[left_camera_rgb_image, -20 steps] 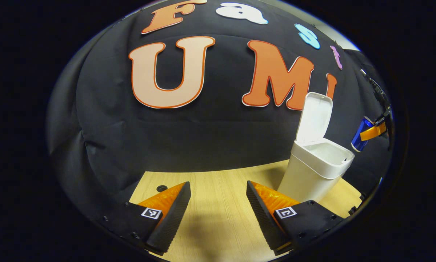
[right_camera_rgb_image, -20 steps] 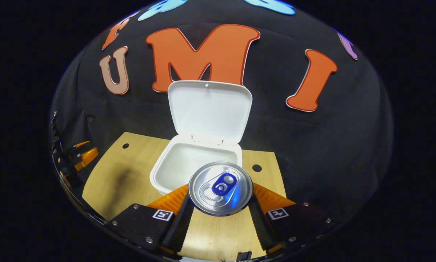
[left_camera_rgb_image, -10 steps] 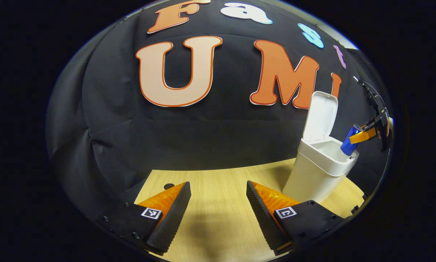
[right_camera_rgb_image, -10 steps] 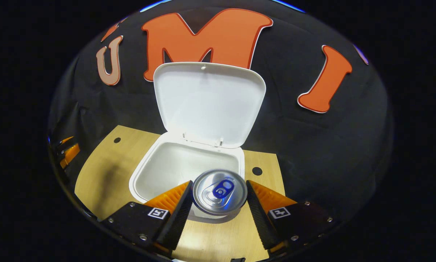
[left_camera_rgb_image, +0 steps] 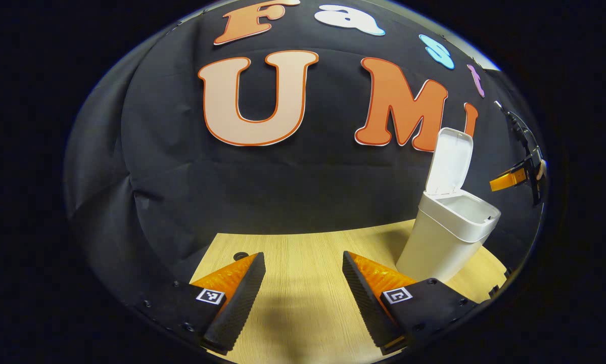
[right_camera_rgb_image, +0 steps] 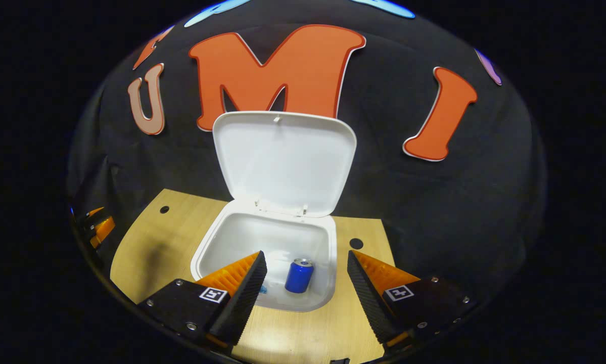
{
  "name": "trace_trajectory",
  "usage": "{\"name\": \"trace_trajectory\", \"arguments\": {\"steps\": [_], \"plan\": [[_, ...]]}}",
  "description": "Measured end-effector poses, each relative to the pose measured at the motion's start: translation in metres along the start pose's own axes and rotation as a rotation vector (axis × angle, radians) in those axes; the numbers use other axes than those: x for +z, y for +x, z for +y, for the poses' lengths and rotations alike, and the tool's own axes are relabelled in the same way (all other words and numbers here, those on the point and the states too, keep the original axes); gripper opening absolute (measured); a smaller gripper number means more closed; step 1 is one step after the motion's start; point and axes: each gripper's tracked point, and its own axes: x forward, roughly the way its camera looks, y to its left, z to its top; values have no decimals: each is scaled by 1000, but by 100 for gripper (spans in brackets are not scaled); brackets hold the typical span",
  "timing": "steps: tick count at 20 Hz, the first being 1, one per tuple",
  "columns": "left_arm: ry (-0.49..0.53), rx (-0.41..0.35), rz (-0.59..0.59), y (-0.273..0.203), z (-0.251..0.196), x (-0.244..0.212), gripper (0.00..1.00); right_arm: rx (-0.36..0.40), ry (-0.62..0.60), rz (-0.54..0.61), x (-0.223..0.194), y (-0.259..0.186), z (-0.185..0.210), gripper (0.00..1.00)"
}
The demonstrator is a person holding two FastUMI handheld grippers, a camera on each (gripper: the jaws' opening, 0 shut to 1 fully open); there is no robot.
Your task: Press the lid of the desktop garbage bin to open it, pick up the crumpled paper on the desktop and throw it into the bin, then pick up the pop can on the desktop and drop it into the bin, and finally close the garbage bin lid.
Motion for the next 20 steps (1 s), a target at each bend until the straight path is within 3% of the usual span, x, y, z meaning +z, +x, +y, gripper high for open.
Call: {"name": "trace_trajectory", "arguments": {"steps": [5,9,12,17,20], "plan": [[-3,-14,-24,-7,1,4,98,53,6,-4,41,-29,7,97],[-21,-14,-29,-12,1,4,98,50,-84,-33,100,-50,9,97],[-20,2,-30,-15,6,3,98,83,-76,-61,149,-56,20,98],[-11,33,-37,-19,17,4,98,94,-29,-57,203,-31,33,97],[-12,47,-32,-20,23,2,98,72,-12,-14,208,1,31,97]]}}
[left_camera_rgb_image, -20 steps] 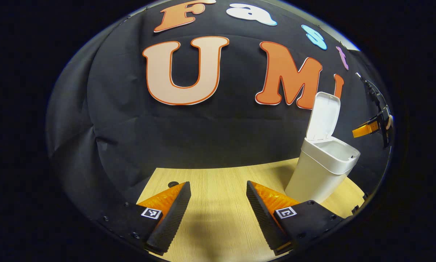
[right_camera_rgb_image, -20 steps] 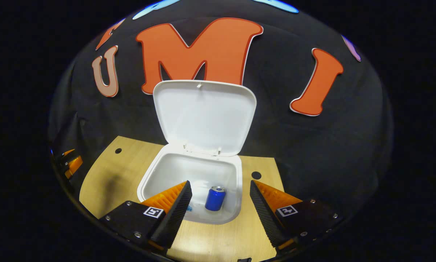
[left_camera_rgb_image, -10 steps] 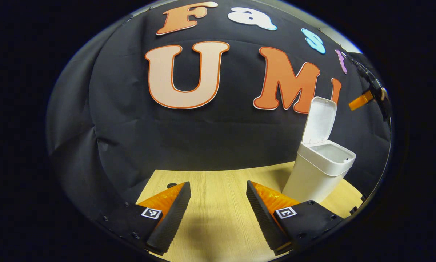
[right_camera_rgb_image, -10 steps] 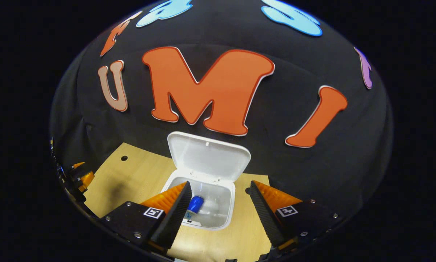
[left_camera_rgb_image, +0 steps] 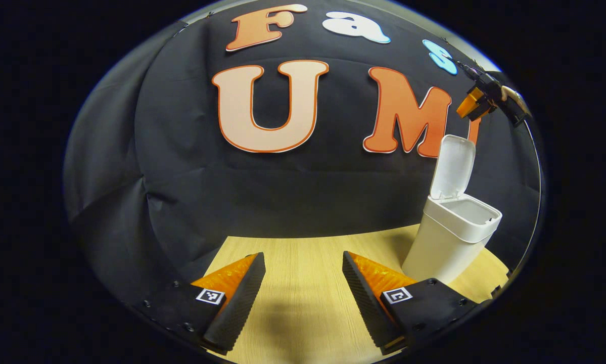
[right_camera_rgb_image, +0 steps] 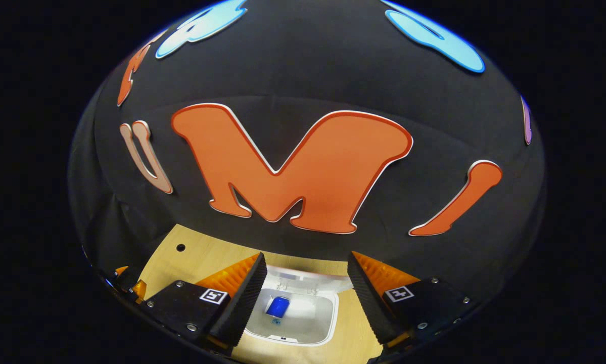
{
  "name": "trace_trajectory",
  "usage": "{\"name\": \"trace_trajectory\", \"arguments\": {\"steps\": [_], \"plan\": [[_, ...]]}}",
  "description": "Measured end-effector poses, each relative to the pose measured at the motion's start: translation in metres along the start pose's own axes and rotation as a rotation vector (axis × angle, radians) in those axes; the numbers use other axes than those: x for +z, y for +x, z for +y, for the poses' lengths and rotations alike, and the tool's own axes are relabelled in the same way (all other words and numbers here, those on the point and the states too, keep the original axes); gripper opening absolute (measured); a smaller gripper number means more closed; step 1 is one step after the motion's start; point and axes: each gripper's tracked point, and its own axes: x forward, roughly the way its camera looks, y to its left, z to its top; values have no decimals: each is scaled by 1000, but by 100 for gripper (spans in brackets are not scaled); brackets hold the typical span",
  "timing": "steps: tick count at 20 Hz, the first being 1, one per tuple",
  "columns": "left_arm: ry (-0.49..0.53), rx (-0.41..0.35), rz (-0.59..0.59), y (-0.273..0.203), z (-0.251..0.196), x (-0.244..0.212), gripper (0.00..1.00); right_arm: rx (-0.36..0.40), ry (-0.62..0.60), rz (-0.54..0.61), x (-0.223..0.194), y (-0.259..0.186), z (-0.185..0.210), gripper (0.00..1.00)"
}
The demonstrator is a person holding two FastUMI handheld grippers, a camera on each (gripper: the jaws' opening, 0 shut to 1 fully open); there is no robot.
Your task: Press the lid of the desktop garbage bin to open it, pick up the crumpled paper on the desktop and throw it into the bin, then pick up the pop can on the desktop and drop it into the bin, and finally close the garbage bin lid.
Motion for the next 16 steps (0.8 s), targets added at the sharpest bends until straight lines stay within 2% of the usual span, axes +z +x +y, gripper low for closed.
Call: {"name": "trace_trajectory", "arguments": {"steps": [5,7,9,16], "plan": [[-4,35,21,-2,14,-9,98,-36,50,75,-14,47,-13,97],[-3,52,29,-6,21,-11,98,-19,100,84,-20,56,-12,97],[-3,58,27,-9,24,-11,98,0,130,97,-28,55,-7,97],[-6,33,20,-21,21,-13,98,10,89,138,-73,27,-2,98]]}}
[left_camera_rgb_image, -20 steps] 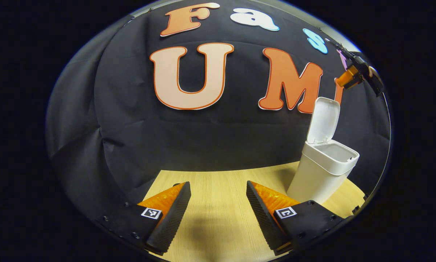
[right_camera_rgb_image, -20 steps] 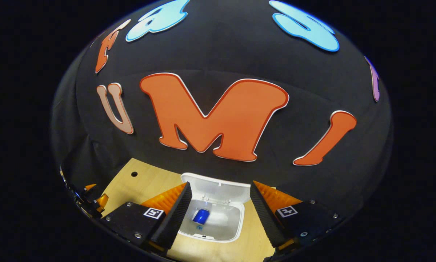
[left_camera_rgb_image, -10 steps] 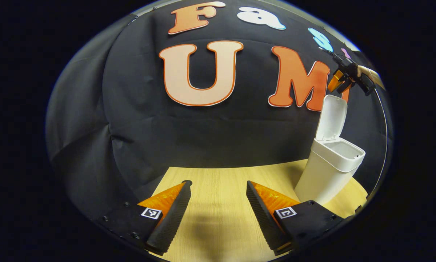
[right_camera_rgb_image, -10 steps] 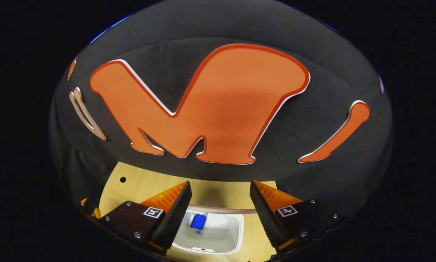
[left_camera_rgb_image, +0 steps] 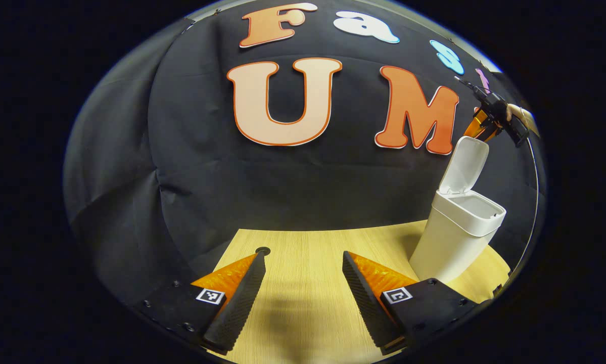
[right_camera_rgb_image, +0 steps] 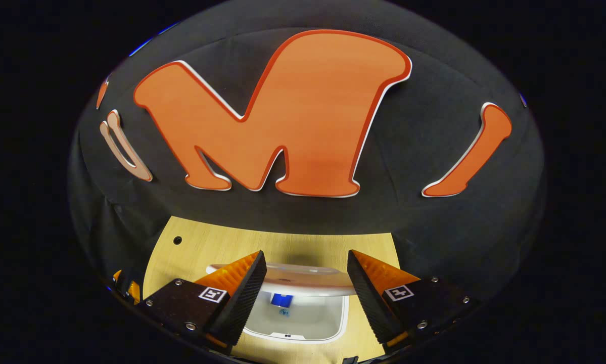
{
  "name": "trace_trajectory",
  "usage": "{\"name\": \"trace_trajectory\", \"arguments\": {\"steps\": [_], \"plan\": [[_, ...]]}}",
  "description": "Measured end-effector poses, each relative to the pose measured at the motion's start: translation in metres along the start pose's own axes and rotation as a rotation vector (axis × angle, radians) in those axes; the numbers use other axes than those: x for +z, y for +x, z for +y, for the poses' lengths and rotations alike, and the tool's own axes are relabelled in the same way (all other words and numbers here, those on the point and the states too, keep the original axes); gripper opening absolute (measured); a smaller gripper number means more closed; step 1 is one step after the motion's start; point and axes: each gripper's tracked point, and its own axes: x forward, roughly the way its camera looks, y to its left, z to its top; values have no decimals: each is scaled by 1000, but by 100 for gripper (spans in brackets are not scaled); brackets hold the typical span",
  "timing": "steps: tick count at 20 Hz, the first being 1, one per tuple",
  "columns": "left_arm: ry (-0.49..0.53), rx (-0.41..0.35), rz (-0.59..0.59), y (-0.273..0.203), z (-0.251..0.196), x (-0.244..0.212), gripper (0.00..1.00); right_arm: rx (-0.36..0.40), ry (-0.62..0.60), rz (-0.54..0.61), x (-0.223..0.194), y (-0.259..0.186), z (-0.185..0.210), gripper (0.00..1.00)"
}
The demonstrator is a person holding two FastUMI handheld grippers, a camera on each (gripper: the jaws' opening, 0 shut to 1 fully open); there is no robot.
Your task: Press the lid of the desktop garbage bin to open it, pick up the crumpled paper on the desktop and throw it into the bin, then pick up the pop can on the desktop and drop it into the bin, and finally close the garbage bin lid.
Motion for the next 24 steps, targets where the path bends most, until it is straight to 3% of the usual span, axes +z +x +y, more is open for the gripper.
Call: {"name": "trace_trajectory", "arguments": {"steps": [10,20,24], "plan": [[6,-37,-24,-24,-4,4,98,10,-35,93,-113,-7,20,98],[38,-69,-24,-25,-11,3,98,3,11,163,-187,12,28,98],[24,-70,-3,-21,-11,-5,98,9,-12,147,-190,11,29,98]]}}
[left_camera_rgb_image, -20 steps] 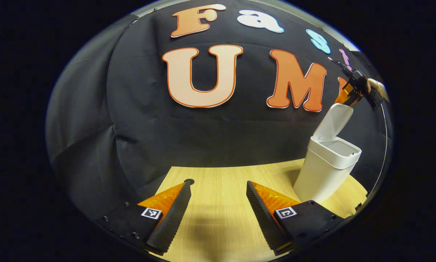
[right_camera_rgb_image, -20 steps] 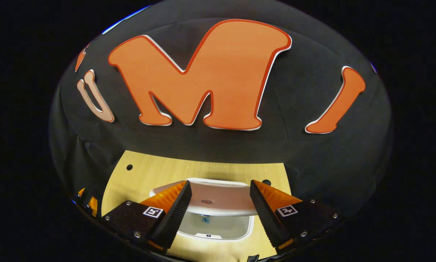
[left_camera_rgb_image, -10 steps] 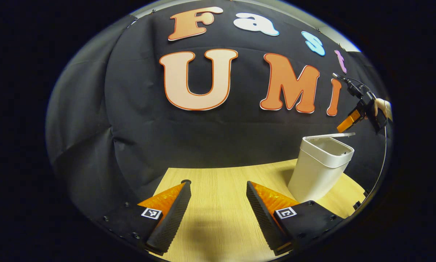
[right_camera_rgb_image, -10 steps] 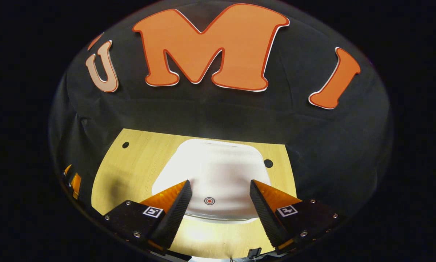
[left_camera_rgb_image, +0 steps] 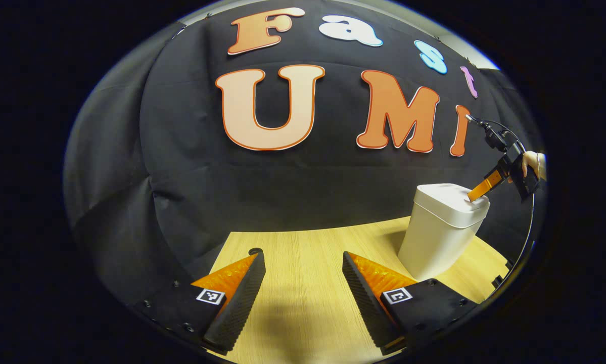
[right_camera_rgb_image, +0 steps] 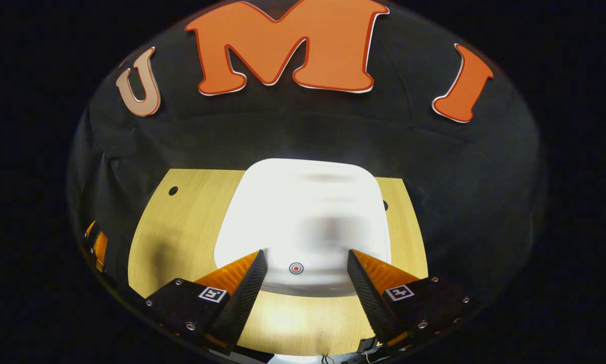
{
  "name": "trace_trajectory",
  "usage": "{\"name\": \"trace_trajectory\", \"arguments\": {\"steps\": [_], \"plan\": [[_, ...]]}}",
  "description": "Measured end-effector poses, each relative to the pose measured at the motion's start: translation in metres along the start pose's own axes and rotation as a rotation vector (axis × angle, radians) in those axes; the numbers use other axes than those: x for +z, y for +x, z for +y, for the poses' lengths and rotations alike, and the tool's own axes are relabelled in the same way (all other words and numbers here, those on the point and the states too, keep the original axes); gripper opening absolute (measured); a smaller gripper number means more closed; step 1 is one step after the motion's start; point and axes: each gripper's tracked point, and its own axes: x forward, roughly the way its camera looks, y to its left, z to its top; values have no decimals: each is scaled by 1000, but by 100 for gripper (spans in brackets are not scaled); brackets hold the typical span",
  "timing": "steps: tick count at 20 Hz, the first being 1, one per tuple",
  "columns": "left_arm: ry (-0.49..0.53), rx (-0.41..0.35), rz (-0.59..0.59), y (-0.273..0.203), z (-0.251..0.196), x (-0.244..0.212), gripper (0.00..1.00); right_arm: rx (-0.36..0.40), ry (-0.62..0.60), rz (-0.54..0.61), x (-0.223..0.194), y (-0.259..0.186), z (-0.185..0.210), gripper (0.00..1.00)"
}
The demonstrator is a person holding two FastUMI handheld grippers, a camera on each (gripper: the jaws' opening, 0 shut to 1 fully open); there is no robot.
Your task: Press the lid of the desktop garbage bin to open it, pick up the crumpled paper on the desktop and throw it into the bin, then pick up the pop can on the desktop and drop it into the bin, and finally close the garbage bin lid.
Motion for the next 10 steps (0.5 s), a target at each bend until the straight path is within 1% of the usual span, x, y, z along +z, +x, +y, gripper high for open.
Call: {"name": "trace_trajectory", "arguments": {"steps": [4,7,9,10], "plan": [[-5,-5,8,3,-2,-6,98,25,-20,9,-5,5,3,100],[-11,-5,2,5,-5,-8,98,63,-79,-9,-6,6,5,100],[-10,-1,-5,7,-7,-5,98,75,-60,-28,-1,6,5,100],[-6,7,-13,7,-6,-2,98,74,-53,-59,2,7,5,100]]}}
